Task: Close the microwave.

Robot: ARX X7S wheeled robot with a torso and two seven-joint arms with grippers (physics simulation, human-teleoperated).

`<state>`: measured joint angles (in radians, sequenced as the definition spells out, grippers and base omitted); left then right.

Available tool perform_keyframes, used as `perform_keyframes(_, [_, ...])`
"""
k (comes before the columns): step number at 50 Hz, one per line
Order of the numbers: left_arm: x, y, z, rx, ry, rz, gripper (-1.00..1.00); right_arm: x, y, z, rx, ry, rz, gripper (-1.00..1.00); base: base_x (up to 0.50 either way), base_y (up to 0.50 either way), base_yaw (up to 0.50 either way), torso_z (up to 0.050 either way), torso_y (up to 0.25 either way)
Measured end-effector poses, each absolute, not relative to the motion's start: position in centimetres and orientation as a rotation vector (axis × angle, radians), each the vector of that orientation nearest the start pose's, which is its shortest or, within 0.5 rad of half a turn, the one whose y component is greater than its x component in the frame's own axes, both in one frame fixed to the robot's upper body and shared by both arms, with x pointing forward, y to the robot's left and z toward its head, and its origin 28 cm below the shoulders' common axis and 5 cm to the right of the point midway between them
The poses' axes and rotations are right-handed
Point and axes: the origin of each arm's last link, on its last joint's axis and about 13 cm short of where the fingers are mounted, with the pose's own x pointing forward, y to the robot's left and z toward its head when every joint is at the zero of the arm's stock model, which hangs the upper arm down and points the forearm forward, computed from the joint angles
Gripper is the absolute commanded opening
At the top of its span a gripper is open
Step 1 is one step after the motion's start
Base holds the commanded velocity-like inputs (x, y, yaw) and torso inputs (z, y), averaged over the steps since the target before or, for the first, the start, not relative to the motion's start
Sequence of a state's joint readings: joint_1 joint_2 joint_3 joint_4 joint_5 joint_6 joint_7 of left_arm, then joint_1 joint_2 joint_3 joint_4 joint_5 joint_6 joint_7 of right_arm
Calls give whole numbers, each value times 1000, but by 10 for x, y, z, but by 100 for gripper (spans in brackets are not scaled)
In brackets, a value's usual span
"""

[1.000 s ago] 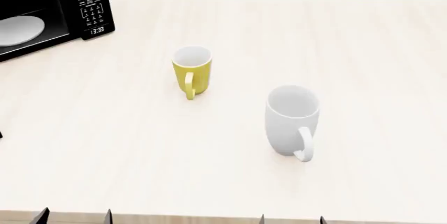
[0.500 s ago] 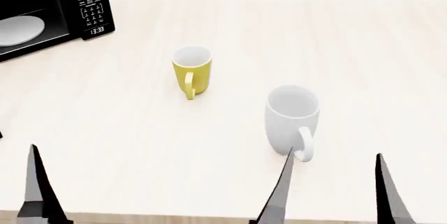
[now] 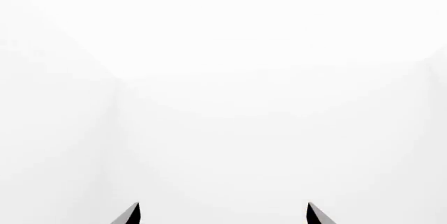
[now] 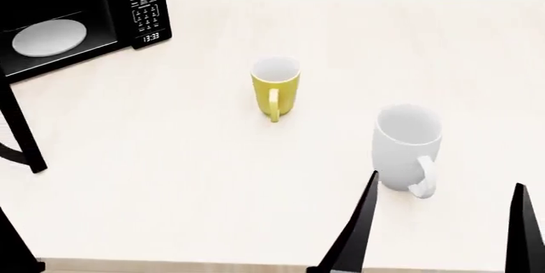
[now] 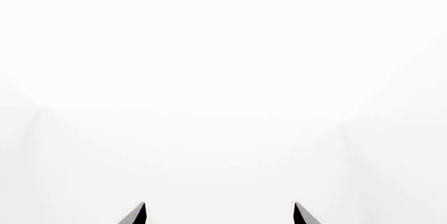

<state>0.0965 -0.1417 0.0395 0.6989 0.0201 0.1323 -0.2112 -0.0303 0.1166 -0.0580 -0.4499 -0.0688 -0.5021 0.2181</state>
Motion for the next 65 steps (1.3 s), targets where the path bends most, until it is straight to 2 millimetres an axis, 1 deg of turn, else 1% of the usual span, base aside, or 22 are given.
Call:
perform_keyframes(55, [166,213,149,40,-737,82,100,185,-97,130,-74,-941,-61,100,0,500,0,0,0])
perform_keyframes(59, [166,213,148,41,-736,82,100,185,-95,130,-70,-937,-45,100,0,0,0,0,0])
perform_keyframes(65, [166,212,147,41,-734,78,100,184,-95,130,-64,-929,-28,100,468,0,0,0,0])
